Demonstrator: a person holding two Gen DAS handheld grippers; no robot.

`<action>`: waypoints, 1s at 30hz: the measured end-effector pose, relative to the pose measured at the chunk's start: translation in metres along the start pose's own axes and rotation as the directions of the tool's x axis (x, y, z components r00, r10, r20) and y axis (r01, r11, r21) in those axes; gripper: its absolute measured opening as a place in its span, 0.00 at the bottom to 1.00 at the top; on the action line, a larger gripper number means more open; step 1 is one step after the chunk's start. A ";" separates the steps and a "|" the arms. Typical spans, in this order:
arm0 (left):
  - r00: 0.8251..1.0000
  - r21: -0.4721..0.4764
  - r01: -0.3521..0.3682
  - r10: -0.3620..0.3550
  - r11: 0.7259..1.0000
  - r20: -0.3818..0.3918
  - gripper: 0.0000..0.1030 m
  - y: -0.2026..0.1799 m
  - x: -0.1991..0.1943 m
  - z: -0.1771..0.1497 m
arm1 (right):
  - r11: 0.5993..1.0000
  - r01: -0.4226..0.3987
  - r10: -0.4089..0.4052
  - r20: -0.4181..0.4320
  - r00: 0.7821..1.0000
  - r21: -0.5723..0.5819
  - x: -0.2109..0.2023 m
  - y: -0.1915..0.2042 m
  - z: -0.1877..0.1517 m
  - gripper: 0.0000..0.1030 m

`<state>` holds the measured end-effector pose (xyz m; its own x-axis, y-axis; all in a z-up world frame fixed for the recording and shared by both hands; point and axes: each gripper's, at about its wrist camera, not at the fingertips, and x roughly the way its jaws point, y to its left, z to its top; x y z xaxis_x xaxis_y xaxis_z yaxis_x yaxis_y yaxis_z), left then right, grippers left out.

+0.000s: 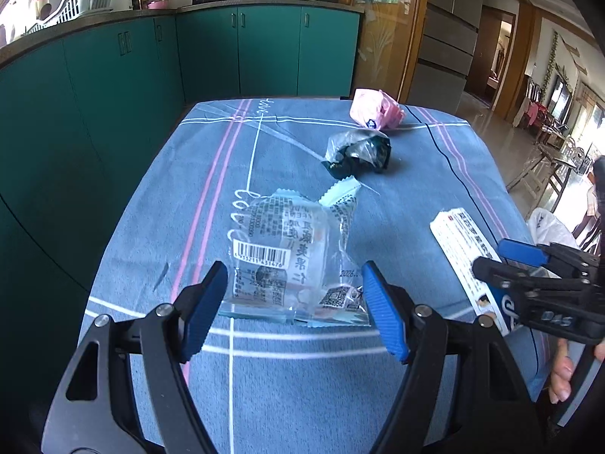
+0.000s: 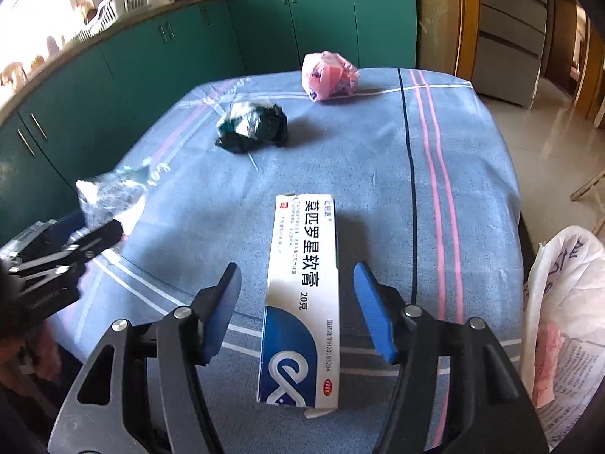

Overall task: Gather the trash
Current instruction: 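Lift the clear plastic bag with the left tool while the right tool holds the box, then carry the white box to the bin with the right tool while the left tool carries the clear bag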

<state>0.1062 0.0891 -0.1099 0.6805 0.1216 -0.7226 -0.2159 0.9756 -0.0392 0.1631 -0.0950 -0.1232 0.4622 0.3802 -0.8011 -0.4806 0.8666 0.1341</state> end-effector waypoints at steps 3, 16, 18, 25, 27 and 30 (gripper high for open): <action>1.000 0.008 0.008 -0.008 1.000 0.015 0.71 -0.001 -0.007 -0.005 | 0.999 0.037 -0.037 -0.015 0.999 -0.033 0.008 0.009 -0.002 0.59; 0.999 0.027 0.037 -0.037 0.999 0.018 0.71 -0.003 -0.011 -0.019 | 0.996 0.064 -0.067 -0.039 0.997 -0.062 0.019 0.024 -0.008 0.51; 0.999 0.029 0.039 -0.039 0.999 0.013 0.71 -0.004 -0.010 -0.021 | 0.996 0.064 -0.067 -0.036 0.997 -0.061 0.018 0.024 -0.007 0.41; 0.999 0.043 0.050 -0.050 0.998 0.005 0.71 -0.011 -0.010 -0.023 | 0.997 0.053 -0.054 -0.025 0.998 -0.059 0.011 0.022 -0.009 0.41; 0.999 0.046 0.053 -0.053 0.998 0.002 0.71 -0.014 -0.010 -0.023 | 0.997 0.057 -0.058 -0.014 0.998 -0.044 0.006 0.017 -0.009 0.41; 0.999 0.057 0.054 -0.054 0.997 0.001 0.71 -0.018 -0.009 -0.023 | 0.998 0.063 -0.063 0.002 0.998 -0.018 -0.001 0.006 -0.008 0.41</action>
<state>0.0873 0.0660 -0.1185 0.6919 0.0687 -0.7187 -0.1386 0.9896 -0.0388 0.1540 -0.0924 -0.1259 0.4931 0.3256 -0.8068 -0.4640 0.8829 0.0727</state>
